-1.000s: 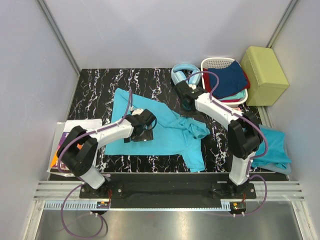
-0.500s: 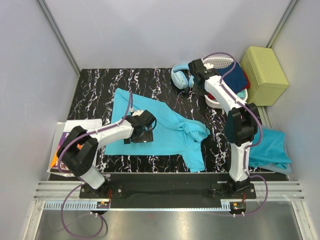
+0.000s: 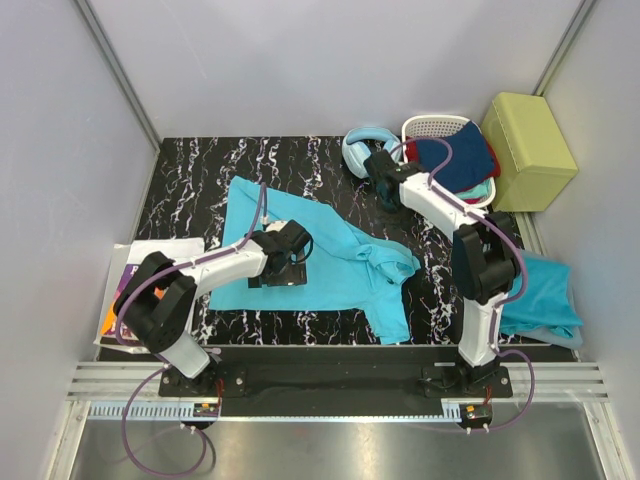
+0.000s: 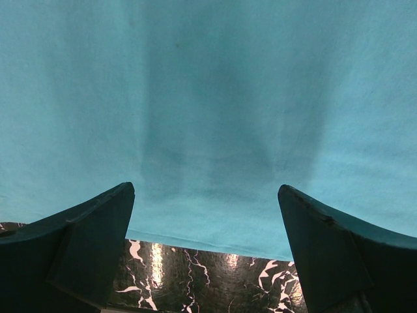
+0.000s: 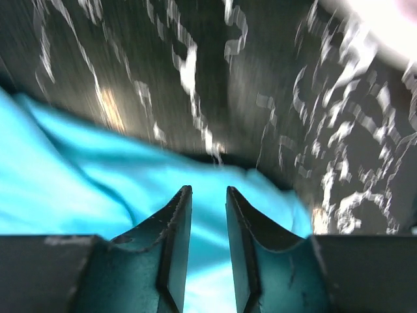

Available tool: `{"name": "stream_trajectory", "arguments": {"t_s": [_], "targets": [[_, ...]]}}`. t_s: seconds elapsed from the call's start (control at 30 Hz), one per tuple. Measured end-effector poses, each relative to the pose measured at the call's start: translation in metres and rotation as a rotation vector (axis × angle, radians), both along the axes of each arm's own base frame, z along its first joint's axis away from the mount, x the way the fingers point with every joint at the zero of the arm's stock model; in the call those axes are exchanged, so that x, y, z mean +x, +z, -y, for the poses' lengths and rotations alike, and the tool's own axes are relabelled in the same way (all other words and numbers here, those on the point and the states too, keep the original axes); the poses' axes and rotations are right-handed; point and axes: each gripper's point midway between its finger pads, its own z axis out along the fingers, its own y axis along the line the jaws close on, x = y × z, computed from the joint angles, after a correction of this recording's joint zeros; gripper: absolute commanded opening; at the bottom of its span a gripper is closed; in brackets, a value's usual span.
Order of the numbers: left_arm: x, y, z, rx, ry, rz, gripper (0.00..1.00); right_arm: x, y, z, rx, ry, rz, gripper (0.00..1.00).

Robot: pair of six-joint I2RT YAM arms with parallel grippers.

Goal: Fold and stack the t-shirts
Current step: Flatten out the tshirt

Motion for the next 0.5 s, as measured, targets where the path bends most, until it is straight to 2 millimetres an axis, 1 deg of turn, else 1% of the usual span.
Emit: {"name": "stream_trajectory", "arguments": {"t_s": [0.07,0.17,0.23,0.3,0.33,0.43,0.5], "targets": [[0.000,0.000,0.000,0.000,-0.006,-0.003,0.99,-0.020,-0.007,-0.004,-0.002,0.024,-0.035,0.38],[-0.001,-0.002,0.001,0.002,-0.012,-0.010,0.99,-0.046,-0.011,-0.013,-0.001,0.063,-0.063,0.37],[-0.002,-0.004,0.001,0.006,-0.016,-0.020,0.99,-0.059,-0.009,-0.022,0.008,0.090,-0.066,0.33],[-0.002,-0.006,0.002,0.007,-0.019,-0.027,0.99,-0.070,-0.007,-0.031,0.026,0.117,-0.067,0.25],[-0.001,-0.007,0.002,0.008,-0.020,-0.030,0.99,-0.074,-0.007,-0.035,0.030,0.126,-0.068,0.19],[0.000,-0.008,0.005,0.006,-0.022,-0.035,0.99,-0.089,-0.015,-0.041,0.051,0.144,-0.086,0.17],[0.001,-0.007,0.006,0.003,-0.022,-0.034,0.99,-0.101,-0.024,-0.040,0.053,0.145,-0.115,0.17]]}}
